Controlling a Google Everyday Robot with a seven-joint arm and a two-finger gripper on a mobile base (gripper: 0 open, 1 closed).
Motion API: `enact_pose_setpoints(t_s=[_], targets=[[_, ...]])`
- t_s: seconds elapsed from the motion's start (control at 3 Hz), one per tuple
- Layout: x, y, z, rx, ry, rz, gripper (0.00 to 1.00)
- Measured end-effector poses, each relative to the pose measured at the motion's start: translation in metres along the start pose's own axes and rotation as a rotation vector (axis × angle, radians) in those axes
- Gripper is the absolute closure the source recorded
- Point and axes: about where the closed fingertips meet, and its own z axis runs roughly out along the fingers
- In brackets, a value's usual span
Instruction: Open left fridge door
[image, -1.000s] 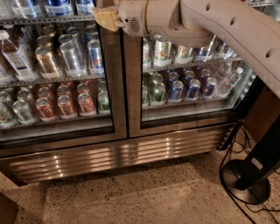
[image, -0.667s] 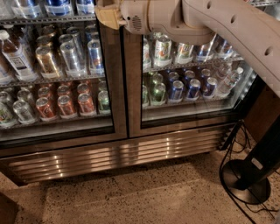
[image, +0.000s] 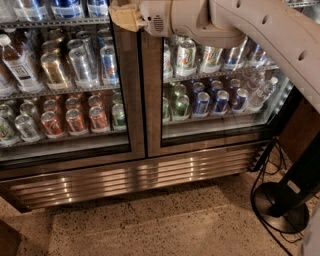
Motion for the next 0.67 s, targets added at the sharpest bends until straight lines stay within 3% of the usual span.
enact_pose_setpoints(t_s=[0.67], targets=[[0.0094, 0.0026, 0.0031, -0.016, 0.004, 0.035, 0.35]])
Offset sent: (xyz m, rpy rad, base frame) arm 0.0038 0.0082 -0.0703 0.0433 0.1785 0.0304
